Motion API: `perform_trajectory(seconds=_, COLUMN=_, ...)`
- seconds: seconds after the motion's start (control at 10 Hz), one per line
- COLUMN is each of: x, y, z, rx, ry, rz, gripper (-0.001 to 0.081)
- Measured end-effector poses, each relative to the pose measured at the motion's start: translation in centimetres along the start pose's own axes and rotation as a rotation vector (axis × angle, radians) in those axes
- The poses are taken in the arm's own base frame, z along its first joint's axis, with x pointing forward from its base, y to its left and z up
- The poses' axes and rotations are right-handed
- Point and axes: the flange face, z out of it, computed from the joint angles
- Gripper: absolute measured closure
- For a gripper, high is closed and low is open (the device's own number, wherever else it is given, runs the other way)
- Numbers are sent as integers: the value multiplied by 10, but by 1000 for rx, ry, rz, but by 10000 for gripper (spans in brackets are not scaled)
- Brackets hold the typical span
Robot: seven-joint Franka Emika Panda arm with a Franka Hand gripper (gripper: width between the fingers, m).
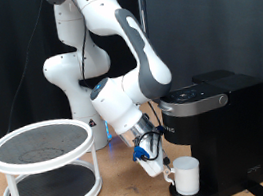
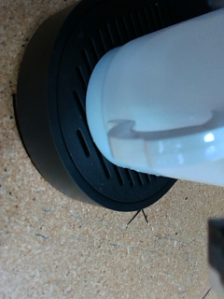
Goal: Make a cup of coffee with the keurig machine
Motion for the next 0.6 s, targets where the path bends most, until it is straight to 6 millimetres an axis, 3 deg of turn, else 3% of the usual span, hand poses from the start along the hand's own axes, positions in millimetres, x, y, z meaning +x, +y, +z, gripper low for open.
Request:
perform_trajectory(seconds=0.1, x=0, y=-1, z=0, rx=1, ry=0, rz=2, gripper=327)
perform_trajectory(seconds=0.2, x=1, y=-3, z=-1, rx=1, ry=2, rz=3, gripper=327)
perform_trajectory(seconds=0.3, x=4, y=-7, z=-2, rx=1, ry=4, rz=8, gripper=180)
perform_trajectory(seconds=0.4, x=10, y=-14, z=-4, rx=-4, ry=8, rz=14, gripper=104)
perform_trajectory(seconds=0.6, x=27, y=-30, z=-12, rx=-45, ry=10, rz=21, gripper=79)
